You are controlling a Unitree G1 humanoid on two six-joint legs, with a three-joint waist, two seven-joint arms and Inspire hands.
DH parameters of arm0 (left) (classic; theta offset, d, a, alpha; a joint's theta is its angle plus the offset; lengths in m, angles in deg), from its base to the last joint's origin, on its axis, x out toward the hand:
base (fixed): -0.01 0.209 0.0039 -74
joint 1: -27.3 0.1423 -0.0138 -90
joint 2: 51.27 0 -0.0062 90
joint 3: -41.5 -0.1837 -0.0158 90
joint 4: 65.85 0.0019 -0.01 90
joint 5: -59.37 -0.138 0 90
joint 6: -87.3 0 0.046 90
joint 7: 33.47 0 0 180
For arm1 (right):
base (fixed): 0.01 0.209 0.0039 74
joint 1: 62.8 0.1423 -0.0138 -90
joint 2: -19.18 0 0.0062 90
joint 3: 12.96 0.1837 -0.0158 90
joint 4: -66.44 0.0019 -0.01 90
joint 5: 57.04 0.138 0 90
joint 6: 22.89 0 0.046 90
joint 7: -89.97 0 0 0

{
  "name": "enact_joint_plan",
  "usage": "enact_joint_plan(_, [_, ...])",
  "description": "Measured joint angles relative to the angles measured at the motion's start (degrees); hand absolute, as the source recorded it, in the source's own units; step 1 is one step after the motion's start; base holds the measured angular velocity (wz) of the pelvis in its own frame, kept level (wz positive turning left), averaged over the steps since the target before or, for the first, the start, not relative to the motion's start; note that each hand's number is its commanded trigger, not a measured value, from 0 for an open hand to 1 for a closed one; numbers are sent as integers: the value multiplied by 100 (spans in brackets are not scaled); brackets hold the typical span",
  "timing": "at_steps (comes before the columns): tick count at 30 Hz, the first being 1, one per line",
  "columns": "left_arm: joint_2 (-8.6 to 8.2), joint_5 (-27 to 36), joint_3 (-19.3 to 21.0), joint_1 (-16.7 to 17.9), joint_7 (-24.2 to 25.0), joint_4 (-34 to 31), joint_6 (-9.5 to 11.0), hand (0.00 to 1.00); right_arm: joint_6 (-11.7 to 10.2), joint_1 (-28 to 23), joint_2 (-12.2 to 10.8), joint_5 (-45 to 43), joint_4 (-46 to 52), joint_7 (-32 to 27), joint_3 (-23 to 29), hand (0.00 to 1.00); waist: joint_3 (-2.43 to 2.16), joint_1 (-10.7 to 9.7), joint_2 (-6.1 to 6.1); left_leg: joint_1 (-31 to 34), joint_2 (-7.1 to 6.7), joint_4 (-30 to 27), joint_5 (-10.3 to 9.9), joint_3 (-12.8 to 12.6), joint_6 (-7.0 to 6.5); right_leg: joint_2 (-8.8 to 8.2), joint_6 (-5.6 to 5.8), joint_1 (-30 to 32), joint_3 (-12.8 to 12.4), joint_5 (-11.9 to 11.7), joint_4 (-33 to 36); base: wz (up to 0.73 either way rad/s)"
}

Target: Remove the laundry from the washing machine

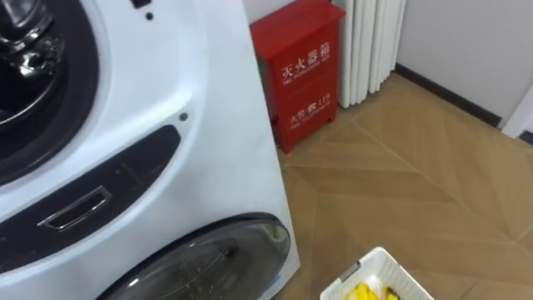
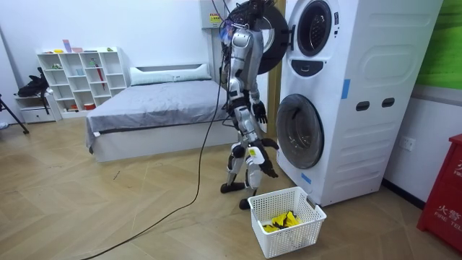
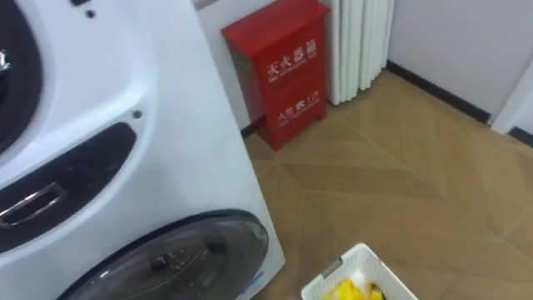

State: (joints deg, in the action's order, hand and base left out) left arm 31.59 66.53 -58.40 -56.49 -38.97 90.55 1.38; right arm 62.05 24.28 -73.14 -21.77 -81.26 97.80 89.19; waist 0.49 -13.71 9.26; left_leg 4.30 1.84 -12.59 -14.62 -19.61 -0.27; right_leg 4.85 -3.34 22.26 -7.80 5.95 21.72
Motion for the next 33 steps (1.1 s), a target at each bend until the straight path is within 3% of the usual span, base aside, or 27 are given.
enact_joint_plan(7, [16,-3,231,186,-32,-29,21,0,-38,-213,-2,68,-286,61,46,0,-5,55,-158,-212,34,94,12,110,20,-30,-35,-242,193,56,-73,11])
enact_joint_plan(8, [16,-3,232,242,-34,-47,23,0,-38,-288,-23,56,-328,58,34,0,-58,116,-140,-257,54,97,18,151,30,-28,-49,-327,244,46,-137,17])
enact_joint_plan(9, [14,-11,231,252,-46,-48,22,0,-38,-313,-33,46,-468,59,31,0,-26,138,-196,-318,64,118,23,229,39,-31,-47,-436,301,47,-210,23])
enact_joint_plan(13, [16,-69,423,308,-62,-92,22,0,-13,-450,-102,-174,-642,51,33,0,-5,324,-292,-559,96,187,29,290,48,-35,4,-743,413,100,-322,18])
enact_joint_plan(16, [24,-219,567,368,-187,-99,-5,0,44,-519,-234,-427,-654,60,-7,0,-33,346,-442,-596,88,188,29,481,49,-104,-13,-857,608,129,-332,35])
enact_joint_plan(18, [3,-336,569,391,-331,-106,-28,0,138,-572,-298,-435,-805,90,-314,0,-25,501,-601,-753,105,208,32,565,53,-104,-45,-1075,675,115,-425,22])
enact_joint_plan(19, [-2,-375,568,401,-367,-107,-38,0,146,-584,-310,-437,-883,111,-417,0,-19,552,-637,-799,112,223,32,576,53,-97,-46,-1136,679,115,-460,12])
enact_joint_plan(23, [-81,-454,638,449,-575,-111,-123,0,283,-598,-472,-511,-934,173,-655,0,-67,728,-784,-923,146,289,31,756,53,-108,-46,-1432,871,46,-748,23])
enact_joint_plan(29, [-123,-520,864,468,-682,-105,-289,0,466,-502,-541,-695,-1126,157,-924,0,-8,943,-904,-1099,149,311,31,1053,52,-173,-33,-1814,1177,59,-957,27])
enact_joint_plan(33, [-120,-518,1092,514,-728,-109,-400,0,546,-457,-558,-751,-1183,147,-1098,0,-3,1062,-996,-1190,158,318,31,1214,52,-184,-28,-2021,1339,73,-1066,25])
